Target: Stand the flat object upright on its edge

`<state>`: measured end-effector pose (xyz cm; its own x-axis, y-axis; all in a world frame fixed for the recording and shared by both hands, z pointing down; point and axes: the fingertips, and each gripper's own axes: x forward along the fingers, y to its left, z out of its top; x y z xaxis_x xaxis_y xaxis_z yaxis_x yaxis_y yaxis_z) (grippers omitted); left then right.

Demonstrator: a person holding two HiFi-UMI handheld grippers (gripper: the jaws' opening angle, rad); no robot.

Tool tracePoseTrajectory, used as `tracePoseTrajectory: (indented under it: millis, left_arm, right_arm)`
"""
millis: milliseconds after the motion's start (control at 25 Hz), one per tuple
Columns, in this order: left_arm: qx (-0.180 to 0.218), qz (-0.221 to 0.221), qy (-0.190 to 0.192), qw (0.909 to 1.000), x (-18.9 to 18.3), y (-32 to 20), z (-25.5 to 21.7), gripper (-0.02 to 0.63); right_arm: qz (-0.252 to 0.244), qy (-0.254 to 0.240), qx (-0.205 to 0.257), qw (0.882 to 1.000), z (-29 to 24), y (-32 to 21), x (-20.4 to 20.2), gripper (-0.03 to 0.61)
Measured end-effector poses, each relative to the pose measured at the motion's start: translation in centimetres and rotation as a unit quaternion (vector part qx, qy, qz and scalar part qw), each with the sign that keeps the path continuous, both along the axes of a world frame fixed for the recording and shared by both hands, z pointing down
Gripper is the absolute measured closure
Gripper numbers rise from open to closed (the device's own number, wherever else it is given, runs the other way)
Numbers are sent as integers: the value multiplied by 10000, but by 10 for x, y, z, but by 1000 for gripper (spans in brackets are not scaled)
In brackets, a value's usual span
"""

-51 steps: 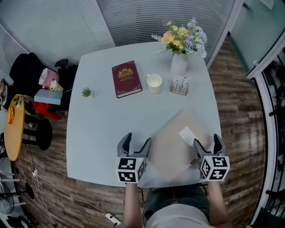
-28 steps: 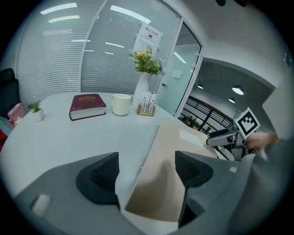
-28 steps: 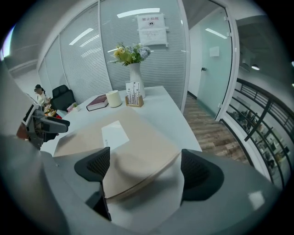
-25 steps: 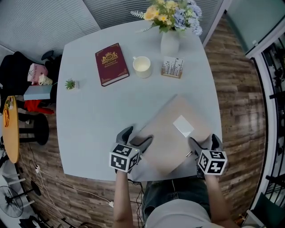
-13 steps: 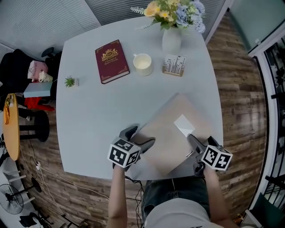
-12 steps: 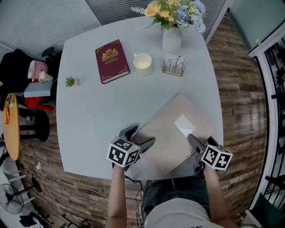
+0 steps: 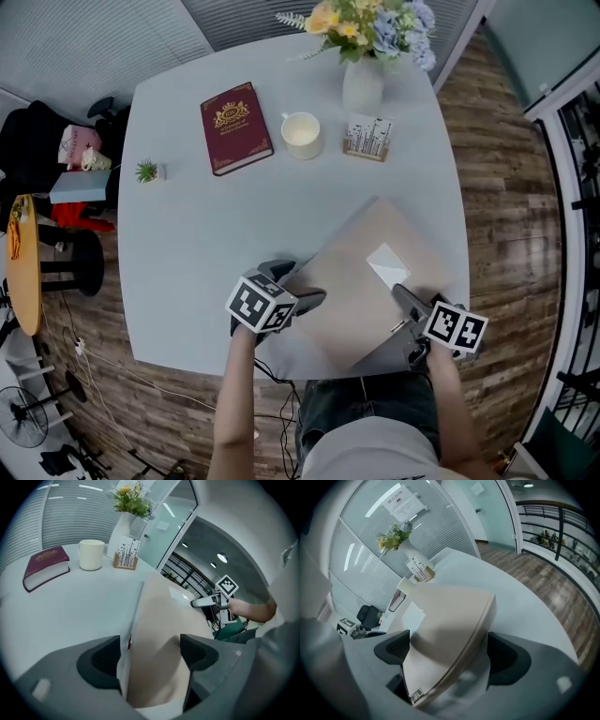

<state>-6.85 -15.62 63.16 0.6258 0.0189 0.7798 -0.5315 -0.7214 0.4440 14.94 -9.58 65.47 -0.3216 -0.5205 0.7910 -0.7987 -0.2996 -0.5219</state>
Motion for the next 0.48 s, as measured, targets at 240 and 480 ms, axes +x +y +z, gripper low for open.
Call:
tracePoseTrajectory:
  millis: [240, 480]
  left_arm:
    - [-495, 202, 212, 9983, 4, 3, 7, 224]
    - [-797, 423, 242, 9956, 8, 3, 12, 225]
  right_arm:
    - [-42, -89, -67, 9999, 1, -1, -1, 34]
    - [-54, -147, -105, 9998, 3, -1, -1, 32]
